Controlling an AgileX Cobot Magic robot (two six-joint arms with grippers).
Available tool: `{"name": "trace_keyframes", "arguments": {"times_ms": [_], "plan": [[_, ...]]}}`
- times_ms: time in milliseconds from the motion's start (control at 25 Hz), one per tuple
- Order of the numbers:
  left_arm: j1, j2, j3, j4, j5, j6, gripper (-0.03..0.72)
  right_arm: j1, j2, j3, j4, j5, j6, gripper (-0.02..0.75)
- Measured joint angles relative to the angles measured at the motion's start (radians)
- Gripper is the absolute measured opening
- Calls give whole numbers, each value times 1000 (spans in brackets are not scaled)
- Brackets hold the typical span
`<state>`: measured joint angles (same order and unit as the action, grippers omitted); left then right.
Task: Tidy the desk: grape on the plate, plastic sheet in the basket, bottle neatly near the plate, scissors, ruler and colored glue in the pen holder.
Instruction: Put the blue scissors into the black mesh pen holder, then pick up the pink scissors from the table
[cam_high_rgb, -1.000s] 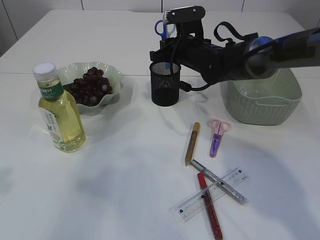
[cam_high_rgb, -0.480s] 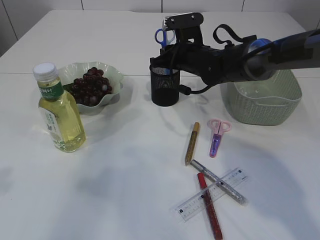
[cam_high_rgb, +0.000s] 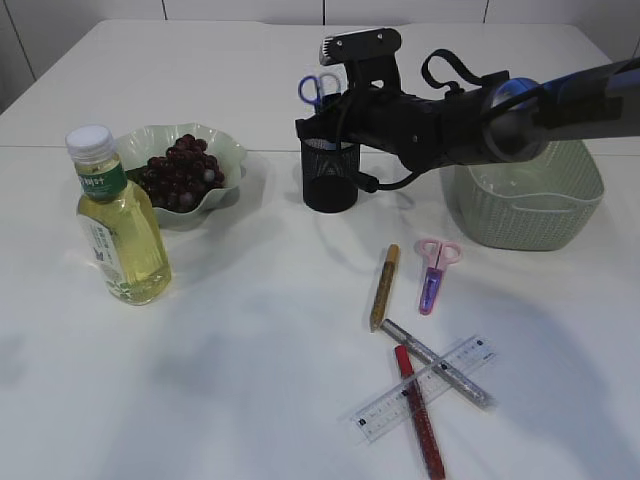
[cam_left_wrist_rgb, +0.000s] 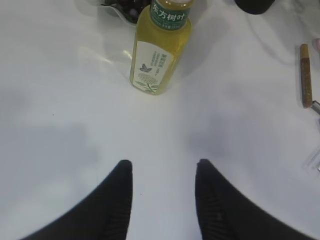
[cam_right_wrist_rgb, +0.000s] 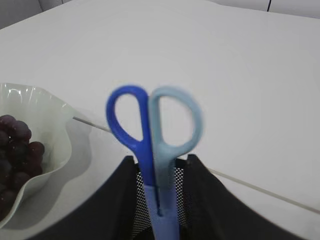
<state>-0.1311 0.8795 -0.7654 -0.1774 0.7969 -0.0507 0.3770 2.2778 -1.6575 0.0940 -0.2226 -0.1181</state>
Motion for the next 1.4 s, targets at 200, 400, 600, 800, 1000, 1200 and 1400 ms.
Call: {"name": "trace_keyframes", "arguments": {"times_ms": [200,400,600,800,1000,1200,1400], "plan": [[0,0,0,0,0,0,309,0,0,0,0,18,0,333],[0,0,0,0,0,0,309,0,-14,0,0,57,2,347],[0,0,0,0,0,0,309,0,-77,0,0,150,4,347],[0,0,0,0,0,0,309,0,-175,0,18,354,15,347],[0,0,0,0,0,0,309,0,-285,0,95,639,16,347],[0,0,0,0,22,0,309,0,-372,-2,147,888,21,347],[0,0,0,0,76,0,309,0,-393,-47,151,1086,49,347]]}}
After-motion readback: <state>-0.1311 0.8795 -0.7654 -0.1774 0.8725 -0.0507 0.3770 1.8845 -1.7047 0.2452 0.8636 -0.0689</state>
